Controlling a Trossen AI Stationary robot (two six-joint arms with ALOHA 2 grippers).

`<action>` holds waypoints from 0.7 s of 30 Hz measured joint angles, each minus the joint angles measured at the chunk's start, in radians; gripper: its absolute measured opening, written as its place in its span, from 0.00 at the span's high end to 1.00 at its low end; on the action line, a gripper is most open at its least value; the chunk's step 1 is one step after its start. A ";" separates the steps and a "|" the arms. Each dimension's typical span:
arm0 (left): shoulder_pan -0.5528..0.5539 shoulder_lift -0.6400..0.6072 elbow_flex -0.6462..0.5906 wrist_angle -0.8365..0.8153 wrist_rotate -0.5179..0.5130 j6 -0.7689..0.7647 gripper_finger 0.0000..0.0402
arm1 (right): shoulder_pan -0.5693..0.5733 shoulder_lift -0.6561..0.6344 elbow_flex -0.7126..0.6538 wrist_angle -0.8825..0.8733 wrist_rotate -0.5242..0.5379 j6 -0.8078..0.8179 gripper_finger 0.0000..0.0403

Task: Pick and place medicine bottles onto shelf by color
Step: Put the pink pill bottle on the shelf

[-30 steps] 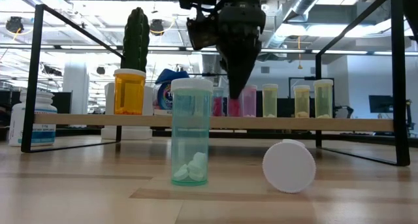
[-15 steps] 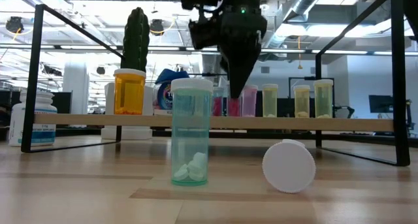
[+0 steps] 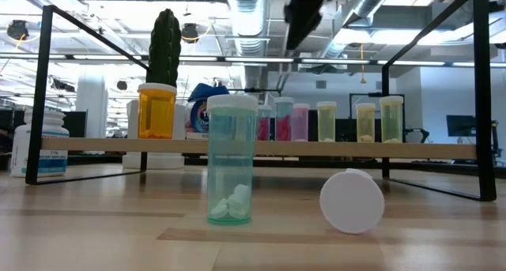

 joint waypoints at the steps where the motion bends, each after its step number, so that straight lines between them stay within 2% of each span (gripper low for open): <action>1: 0.000 0.000 -0.005 0.002 -0.007 0.000 0.31 | 0.008 -0.016 0.000 -0.008 0.000 0.000 0.47; 6: 0.000 0.000 -0.020 0.008 -0.022 -0.004 0.31 | 0.083 -0.056 0.000 -0.063 0.000 -0.012 0.49; 12: 0.000 0.000 -0.061 0.013 -0.022 -0.015 0.31 | 0.235 -0.058 -0.001 -0.048 -0.001 -0.176 0.52; 17: 0.001 0.000 -0.122 0.017 0.007 -0.088 0.31 | 0.344 -0.057 -0.051 0.084 -0.002 -0.305 0.54; 21: -0.006 0.001 -0.170 0.017 0.019 -0.142 0.31 | 0.396 -0.054 -0.086 0.189 -0.002 -0.327 0.56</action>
